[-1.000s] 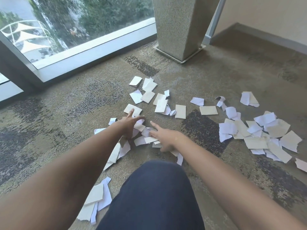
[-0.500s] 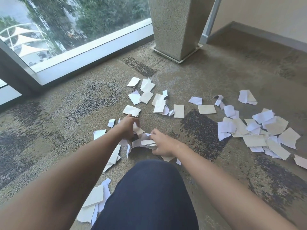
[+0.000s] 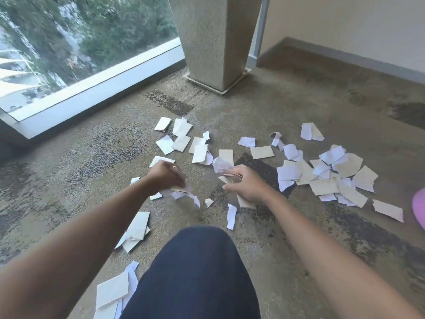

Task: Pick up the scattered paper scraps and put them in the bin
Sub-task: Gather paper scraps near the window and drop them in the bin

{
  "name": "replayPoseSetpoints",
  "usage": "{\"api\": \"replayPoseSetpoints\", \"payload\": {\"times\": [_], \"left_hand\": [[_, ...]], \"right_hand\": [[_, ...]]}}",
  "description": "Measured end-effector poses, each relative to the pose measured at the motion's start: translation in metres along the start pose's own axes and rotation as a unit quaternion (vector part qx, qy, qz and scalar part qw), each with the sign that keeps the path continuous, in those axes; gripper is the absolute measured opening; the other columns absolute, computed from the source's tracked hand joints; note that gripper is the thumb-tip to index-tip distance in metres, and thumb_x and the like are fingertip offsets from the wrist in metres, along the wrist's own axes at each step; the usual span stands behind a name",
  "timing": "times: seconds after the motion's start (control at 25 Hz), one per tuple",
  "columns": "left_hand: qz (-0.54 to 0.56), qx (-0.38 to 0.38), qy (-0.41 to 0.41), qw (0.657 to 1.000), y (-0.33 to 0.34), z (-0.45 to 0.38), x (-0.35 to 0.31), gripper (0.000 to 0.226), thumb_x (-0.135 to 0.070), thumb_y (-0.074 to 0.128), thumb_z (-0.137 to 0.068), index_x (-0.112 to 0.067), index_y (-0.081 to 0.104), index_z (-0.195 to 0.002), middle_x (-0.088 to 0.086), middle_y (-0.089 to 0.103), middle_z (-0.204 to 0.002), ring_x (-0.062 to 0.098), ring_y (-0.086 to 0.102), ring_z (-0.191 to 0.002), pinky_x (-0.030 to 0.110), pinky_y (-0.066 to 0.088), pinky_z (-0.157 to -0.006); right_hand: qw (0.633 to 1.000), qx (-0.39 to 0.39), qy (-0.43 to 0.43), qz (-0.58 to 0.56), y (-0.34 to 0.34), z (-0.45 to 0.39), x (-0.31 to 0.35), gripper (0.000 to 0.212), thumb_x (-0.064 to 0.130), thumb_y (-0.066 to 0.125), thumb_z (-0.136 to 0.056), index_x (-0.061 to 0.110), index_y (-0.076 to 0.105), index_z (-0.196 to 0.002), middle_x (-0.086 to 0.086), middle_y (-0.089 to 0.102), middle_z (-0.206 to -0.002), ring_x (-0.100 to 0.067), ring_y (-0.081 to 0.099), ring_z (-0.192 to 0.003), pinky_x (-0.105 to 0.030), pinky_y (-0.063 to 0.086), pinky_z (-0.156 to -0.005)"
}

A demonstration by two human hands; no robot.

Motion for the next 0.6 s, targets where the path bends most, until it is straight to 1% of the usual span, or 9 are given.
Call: {"api": "replayPoseSetpoints", "payload": {"times": [0.08,0.16,0.2,0.28,0.32,0.4,0.44,0.52,0.6], "left_hand": [[0.058,0.029,0.016,0.998,0.009,0.001,-0.028,0.012,0.006,0.081,-0.066,-0.001,0.072,-0.069,0.006,0.072,-0.065,0.019,0.068,-0.069,0.037,0.054,-0.081],[0.099,0.063,0.035,0.993,0.022,0.003,-0.062,0.013,0.003,0.083,-0.066,0.005,0.073,-0.075,0.015,0.074,-0.078,0.028,0.072,-0.081,0.041,0.055,-0.090],[0.114,0.075,0.047,0.990,0.029,0.005,-0.079,0.015,0.002,0.084,-0.066,0.005,0.074,-0.077,0.018,0.074,-0.080,0.030,0.072,-0.082,0.041,0.056,-0.088],[0.131,0.097,0.068,0.984,0.047,0.010,-0.120,0.016,0.002,0.083,-0.067,0.006,0.073,-0.079,0.016,0.071,-0.072,0.026,0.070,-0.071,0.032,0.057,-0.069],[0.138,0.108,0.077,0.981,0.057,0.012,-0.141,0.016,0.000,0.083,-0.068,0.005,0.074,-0.080,0.014,0.070,-0.070,0.024,0.069,-0.067,0.030,0.056,-0.064],[0.152,0.133,0.100,0.974,0.078,0.017,-0.180,0.017,-0.003,0.085,-0.066,0.000,0.075,-0.079,0.013,0.069,-0.073,0.025,0.068,-0.071,0.030,0.054,-0.065],[0.163,0.148,0.116,0.969,0.090,0.020,-0.198,0.016,-0.003,0.085,-0.065,-0.002,0.074,-0.076,0.011,0.068,-0.072,0.025,0.066,-0.071,0.029,0.052,-0.064],[0.195,0.169,0.133,0.957,0.109,0.025,-0.229,0.013,0.000,0.082,-0.064,-0.005,0.071,-0.069,0.009,0.066,-0.066,0.024,0.064,-0.066,0.027,0.049,-0.060],[0.244,0.176,0.135,0.944,0.129,0.031,-0.260,0.013,0.005,0.079,-0.069,-0.004,0.068,-0.069,0.007,0.066,-0.063,0.019,0.065,-0.059,0.024,0.050,-0.055]], "right_hand": [[0.997,-0.045,0.031,-0.060,-0.027,0.012,-0.008,0.050,0.027,0.077,-0.081,0.017,0.061,-0.128,0.009,0.053,-0.121,-0.012,0.054,-0.113,-0.028,0.043,-0.090],[0.988,-0.089,0.050,-0.115,-0.057,0.022,-0.016,0.054,0.029,0.077,-0.080,0.017,0.060,-0.129,0.011,0.056,-0.121,-0.009,0.056,-0.111,-0.024,0.041,-0.084],[0.983,-0.113,0.055,-0.138,-0.071,0.025,-0.021,0.052,0.030,0.078,-0.079,0.017,0.061,-0.127,0.009,0.061,-0.117,-0.009,0.060,-0.106,-0.022,0.043,-0.080],[0.965,-0.168,0.064,-0.192,-0.106,0.040,-0.026,0.043,0.026,0.077,-0.079,0.016,0.066,-0.119,0.006,0.066,-0.096,-0.004,0.062,-0.081,-0.019,0.044,-0.067],[0.952,-0.196,0.066,-0.224,-0.124,0.048,-0.028,0.036,0.023,0.077,-0.080,0.016,0.068,-0.114,0.005,0.066,-0.090,-0.003,0.060,-0.072,-0.018,0.044,-0.064],[0.920,-0.250,0.059,-0.296,-0.156,0.064,-0.028,0.025,0.016,0.077,-0.080,0.016,0.071,-0.104,0.002,0.069,-0.085,-0.006,0.060,-0.067,-0.020,0.046,-0.061],[0.902,-0.273,0.047,-0.331,-0.172,0.072,-0.028,0.020,0.012,0.076,-0.080,0.014,0.072,-0.099,0.003,0.070,-0.078,-0.007,0.060,-0.063,-0.019,0.046,-0.057],[0.867,-0.321,0.034,-0.379,-0.199,0.083,-0.027,0.013,0.006,0.073,-0.082,0.013,0.071,-0.092,0.005,0.068,-0.067,-0.006,0.059,-0.056,-0.017,0.044,-0.048],[0.835,-0.370,0.031,-0.406,-0.226,0.093,-0.030,0.012,0.007,0.074,-0.080,0.014,0.072,-0.088,0.004,0.068,-0.068,-0.009,0.055,-0.058,-0.018,0.041,-0.047]]}}
Point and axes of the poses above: each hand's wrist, its own z-axis away from the middle knuckle, its own y-axis out of the palm, x = y × z, the point moved 3 cm from there along -z, towards the middle knuckle
